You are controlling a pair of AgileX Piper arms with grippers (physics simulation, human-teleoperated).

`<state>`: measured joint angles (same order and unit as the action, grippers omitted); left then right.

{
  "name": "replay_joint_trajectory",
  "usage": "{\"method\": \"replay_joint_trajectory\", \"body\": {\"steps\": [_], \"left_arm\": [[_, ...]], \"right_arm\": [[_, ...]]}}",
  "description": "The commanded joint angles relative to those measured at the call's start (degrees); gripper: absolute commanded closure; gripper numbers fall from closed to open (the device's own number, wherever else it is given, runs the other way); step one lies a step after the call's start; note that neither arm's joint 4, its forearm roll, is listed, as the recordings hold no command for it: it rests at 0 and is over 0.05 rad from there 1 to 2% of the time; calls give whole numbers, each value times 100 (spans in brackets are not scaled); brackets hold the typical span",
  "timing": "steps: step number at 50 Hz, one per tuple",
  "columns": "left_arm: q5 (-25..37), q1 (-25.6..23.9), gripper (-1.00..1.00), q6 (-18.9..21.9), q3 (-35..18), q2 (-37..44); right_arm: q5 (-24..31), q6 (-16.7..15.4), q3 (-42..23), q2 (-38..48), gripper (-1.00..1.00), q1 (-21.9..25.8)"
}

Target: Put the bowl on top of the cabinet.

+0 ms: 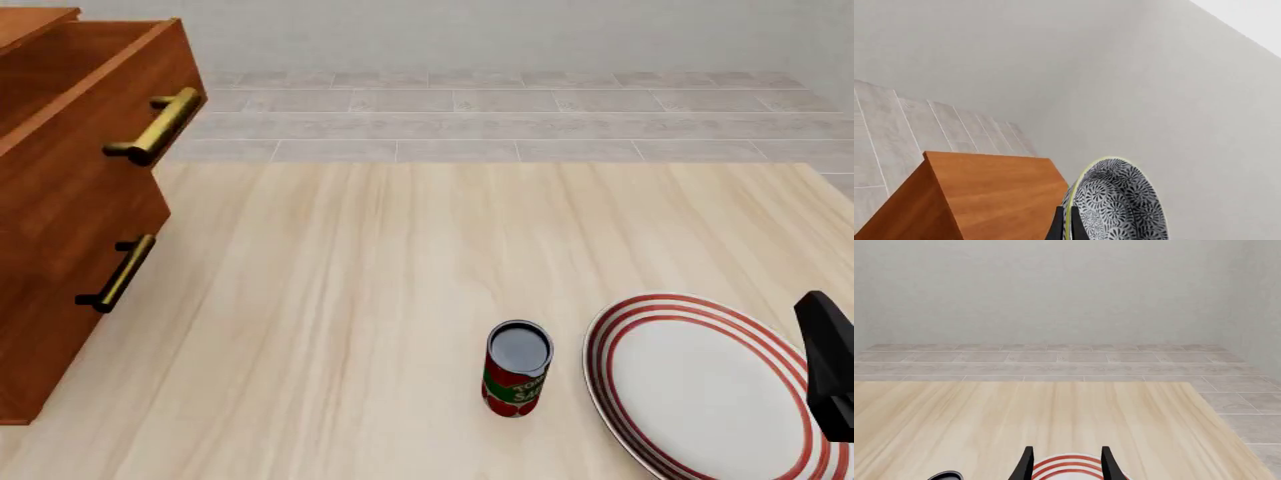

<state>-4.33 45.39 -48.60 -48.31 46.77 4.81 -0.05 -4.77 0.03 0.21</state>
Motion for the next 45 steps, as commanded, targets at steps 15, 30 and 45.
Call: {"method": "replay_joint_trajectory", "body": {"steps": [15,30,45], "left_arm": [[-144,71,100,-10,-57,416],[-287,122,100,79,-54,683],[-376,98,100,307,-108,973]], "right_arm": [[-1,-1,0,0,-100,0],[1,1,0,0,-100,0],[1,1,0,0,-100,0]]}}
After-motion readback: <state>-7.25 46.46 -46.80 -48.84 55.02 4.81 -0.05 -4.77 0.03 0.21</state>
